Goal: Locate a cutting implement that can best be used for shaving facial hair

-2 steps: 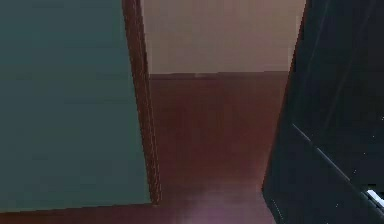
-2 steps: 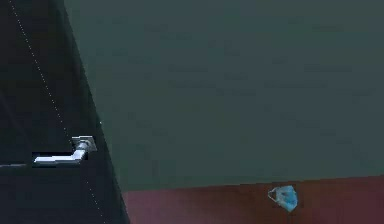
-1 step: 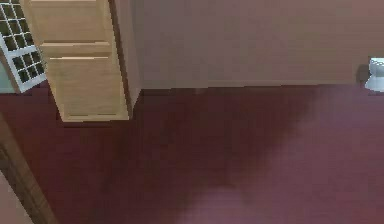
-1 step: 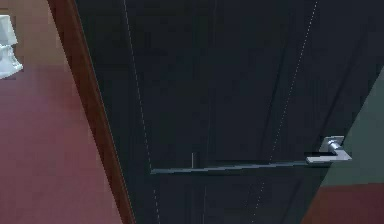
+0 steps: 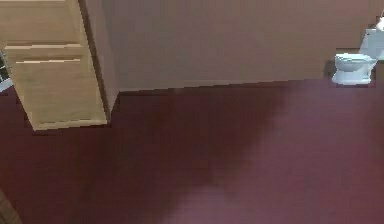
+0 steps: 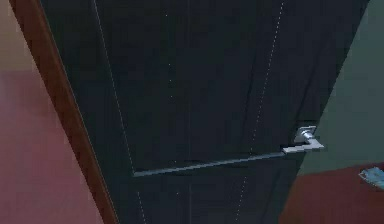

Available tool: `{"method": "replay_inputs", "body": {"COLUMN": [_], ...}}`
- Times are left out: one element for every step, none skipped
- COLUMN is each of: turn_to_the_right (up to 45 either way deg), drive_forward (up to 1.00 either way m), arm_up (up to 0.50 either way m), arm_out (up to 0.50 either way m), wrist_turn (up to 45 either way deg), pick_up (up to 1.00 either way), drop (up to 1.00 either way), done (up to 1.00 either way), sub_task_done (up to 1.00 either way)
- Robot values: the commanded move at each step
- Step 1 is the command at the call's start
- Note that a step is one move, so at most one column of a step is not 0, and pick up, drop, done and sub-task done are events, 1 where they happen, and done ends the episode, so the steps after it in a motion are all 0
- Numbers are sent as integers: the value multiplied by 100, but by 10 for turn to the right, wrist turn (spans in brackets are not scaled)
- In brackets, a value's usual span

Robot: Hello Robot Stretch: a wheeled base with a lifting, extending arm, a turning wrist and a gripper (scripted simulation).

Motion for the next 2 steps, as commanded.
{"method": "replay_inputs", "body": {"turn_to_the_right": [0, -450], "drive_forward": [35, 0], "arm_up": [0, 0], "arm_out": [0, 0], "wrist_turn": [0, 0], "pick_up": [0, 0], "drop": [0, 0], "done": [0, 0], "sub_task_done": [0, 0]}}
